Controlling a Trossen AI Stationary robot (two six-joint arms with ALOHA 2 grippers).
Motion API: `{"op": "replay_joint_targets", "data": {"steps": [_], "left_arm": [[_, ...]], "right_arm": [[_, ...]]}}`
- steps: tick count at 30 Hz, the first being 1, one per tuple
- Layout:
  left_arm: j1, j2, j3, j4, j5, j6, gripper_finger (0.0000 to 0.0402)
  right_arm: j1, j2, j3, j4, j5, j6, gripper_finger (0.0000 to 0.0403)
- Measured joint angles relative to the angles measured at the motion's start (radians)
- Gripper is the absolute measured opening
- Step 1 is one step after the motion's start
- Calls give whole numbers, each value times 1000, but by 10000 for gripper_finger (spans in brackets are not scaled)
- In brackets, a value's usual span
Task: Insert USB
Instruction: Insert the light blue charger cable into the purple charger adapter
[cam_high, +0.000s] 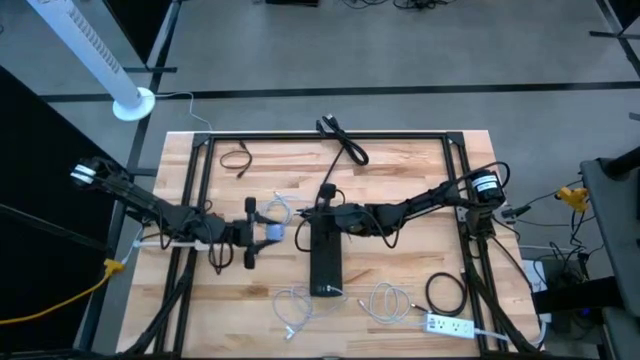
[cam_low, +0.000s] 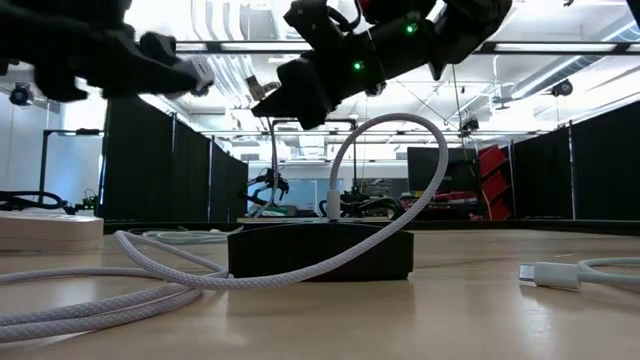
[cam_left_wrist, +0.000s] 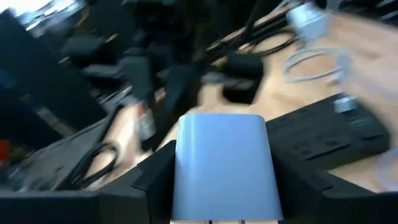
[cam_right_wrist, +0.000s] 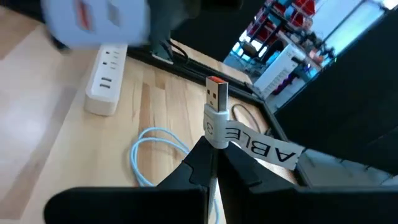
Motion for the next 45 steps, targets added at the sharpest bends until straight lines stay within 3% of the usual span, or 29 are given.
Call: {"op": "replay_joint_targets", "data": {"steps": [3,5,11,17,22,31,39,45], "left_arm": [[43,16,0,-16,-71,-211,193],[83,29,2,-64,-65,-352,193],[189,128,51,-243,127,-606,193],[227,310,140,-245,286,-624,193],[229,423,250,-247,313,-613,193],[228,369,316,-286,312,-564,193],[232,370,274,44,234,-593,193],[235,420,264,38,232,-643,193]], "right_arm": [[3,0,0,-76,0,45,0],[5,0,20,-221,13,96,0],[-2,4,159,-667,9,330,0],[-2,6,227,-742,-133,345,0],[-4,6,237,-773,-181,322,0],[-4,6,237,-846,-175,338,0],[-4,6,237,-824,-179,284,0],[-4,5,237,-775,-175,248,0]]}}
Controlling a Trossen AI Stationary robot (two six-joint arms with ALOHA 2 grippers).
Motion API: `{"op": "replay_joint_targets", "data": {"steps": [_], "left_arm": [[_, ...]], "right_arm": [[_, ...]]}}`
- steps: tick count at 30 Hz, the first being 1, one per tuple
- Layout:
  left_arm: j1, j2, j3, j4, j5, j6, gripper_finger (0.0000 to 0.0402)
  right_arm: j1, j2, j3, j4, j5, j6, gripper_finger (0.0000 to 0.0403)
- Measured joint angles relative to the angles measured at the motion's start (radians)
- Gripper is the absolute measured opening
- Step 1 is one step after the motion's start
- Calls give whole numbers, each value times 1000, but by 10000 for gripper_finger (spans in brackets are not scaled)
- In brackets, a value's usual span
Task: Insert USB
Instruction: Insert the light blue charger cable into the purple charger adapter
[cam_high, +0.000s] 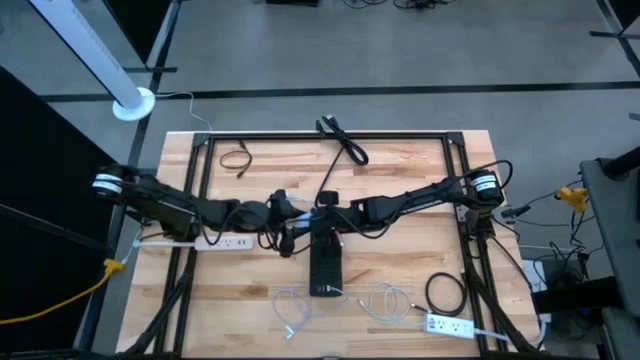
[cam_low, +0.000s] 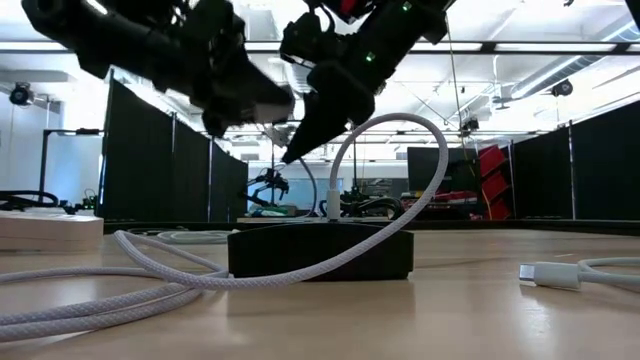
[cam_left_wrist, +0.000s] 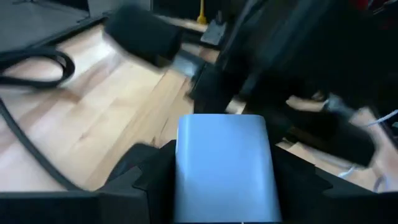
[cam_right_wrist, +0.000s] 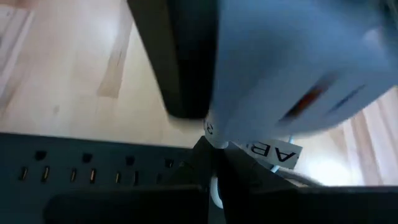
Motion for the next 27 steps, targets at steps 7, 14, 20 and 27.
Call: {"op": "replay_joint_targets", "data": {"steps": [7,14,20,27], "left_arm": [[2,11,-3,-121,-51,-27,193],[7,7,-2,-143,-56,-28,193],[7,5,-2,-149,-55,-28,193],[7,6,-1,-181,-57,-29,193]], "right_arm": [[0,-6,-1,-8,3,-32,0],[0,-11,-2,-2,3,-50,0],[0,-11,20,-5,7,-81,0],[0,-15,26,-15,57,-120,0]]}}
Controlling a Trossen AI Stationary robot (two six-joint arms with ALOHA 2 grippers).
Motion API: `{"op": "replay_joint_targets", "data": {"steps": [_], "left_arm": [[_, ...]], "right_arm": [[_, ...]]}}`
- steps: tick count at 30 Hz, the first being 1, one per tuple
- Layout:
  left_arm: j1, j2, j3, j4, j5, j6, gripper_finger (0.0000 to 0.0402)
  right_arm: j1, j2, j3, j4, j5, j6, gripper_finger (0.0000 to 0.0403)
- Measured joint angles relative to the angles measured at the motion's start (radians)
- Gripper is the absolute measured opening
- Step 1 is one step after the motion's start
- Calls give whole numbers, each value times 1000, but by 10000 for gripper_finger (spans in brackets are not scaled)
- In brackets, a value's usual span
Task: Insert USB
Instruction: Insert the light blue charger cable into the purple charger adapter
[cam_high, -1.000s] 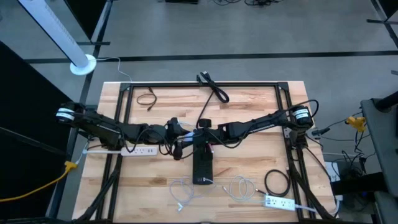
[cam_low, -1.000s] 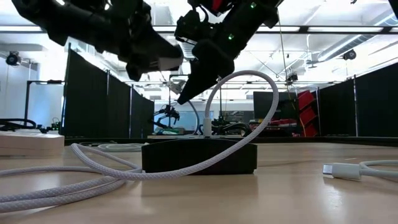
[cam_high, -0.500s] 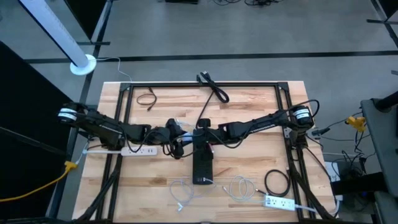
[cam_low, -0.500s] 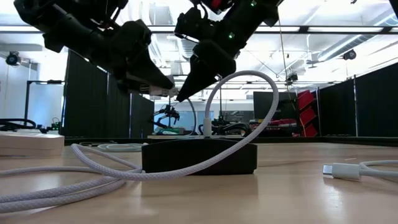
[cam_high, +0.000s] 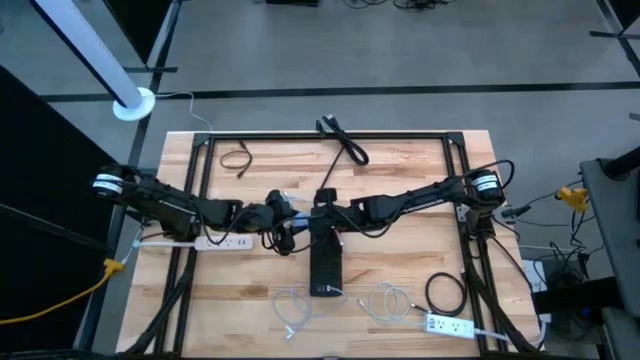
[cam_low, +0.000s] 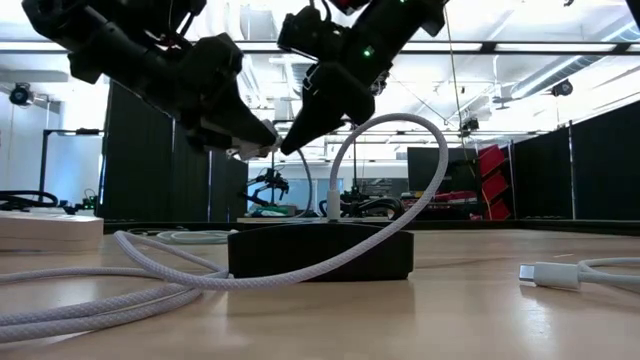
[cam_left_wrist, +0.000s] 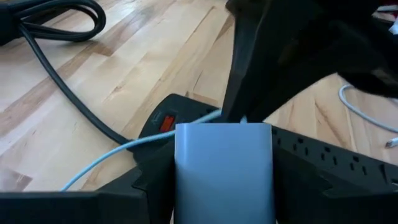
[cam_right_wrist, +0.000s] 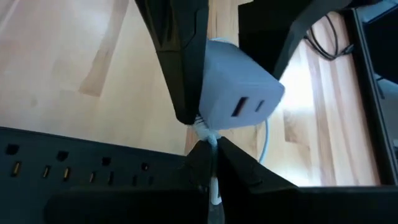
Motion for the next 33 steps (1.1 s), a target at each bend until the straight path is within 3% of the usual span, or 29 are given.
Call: {"op": "replay_joint_targets", "data": {"steps": [9,17,25,30,33], "left_arm": [[4,4,-4,-57,1,17,193],[-1,3,-4,-5,-75,102,193],[-13,3,-4,-12,-75,207,193],[-13,2,-8,-14,-77,206,193],[-14,2,-8,19,-75,209,193]], "right_arm": [[-3,-10,9,-95,2,59,0],[-9,-10,8,-118,5,85,0],[-11,-18,5,-143,81,70,0],[-9,-58,5,-72,81,59,0],[-10,-52,5,33,-9,13,0]]}}
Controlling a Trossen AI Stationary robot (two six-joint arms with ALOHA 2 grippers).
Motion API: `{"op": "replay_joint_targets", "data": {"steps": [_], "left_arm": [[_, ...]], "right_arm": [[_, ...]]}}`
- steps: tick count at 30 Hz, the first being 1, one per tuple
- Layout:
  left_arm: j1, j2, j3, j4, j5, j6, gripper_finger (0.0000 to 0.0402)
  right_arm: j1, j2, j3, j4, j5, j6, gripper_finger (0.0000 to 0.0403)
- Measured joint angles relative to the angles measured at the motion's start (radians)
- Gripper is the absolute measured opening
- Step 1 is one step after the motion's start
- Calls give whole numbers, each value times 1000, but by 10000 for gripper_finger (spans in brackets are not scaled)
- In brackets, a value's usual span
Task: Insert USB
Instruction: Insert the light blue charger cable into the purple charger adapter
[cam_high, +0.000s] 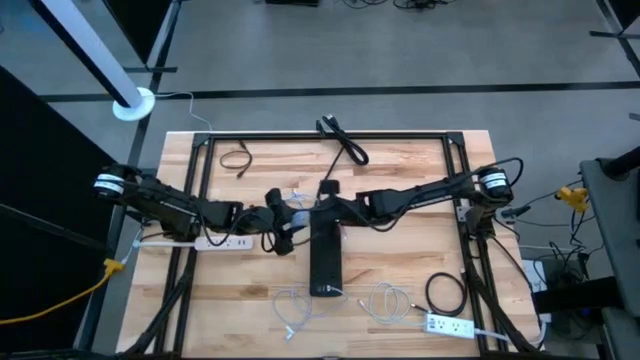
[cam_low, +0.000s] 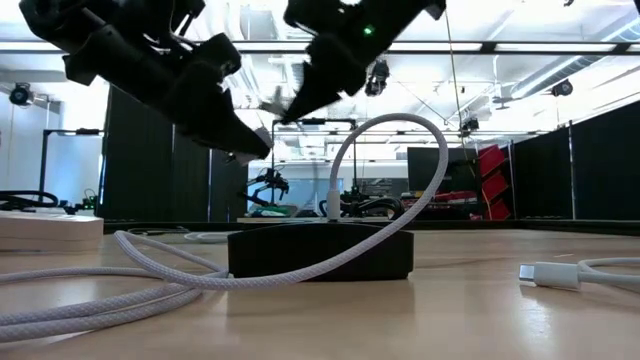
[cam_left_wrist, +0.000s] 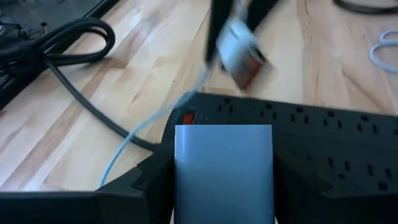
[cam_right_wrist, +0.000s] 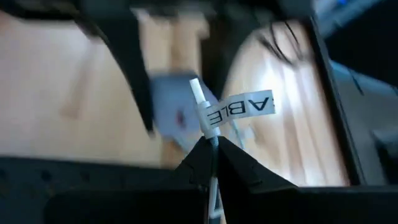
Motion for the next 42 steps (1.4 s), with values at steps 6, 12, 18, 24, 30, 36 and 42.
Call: {"op": "replay_joint_targets", "data": {"steps": [6,12,18,24,30,36,42], "left_arm": [[-5,0,0,36,33,5,193],[-23,0,0,48,33,28,193],[-27,0,-1,59,34,44,192],[-27,-2,-1,58,33,46,192],[-29,-20,-2,61,35,46,192],[-35,-41,-4,54,35,46,192],[-43,-60,-4,41,35,46,192]], "right_arm": [[4,39,0,166,-154,-56,0],[-2,50,0,163,-150,-36,0],[-2,51,1,117,-112,-20,0],[-5,50,-1,91,-98,5,0],[-6,47,-13,95,-97,14,0],[-6,47,-20,98,-98,22,0],[-6,48,-30,102,-104,35,0]]}}
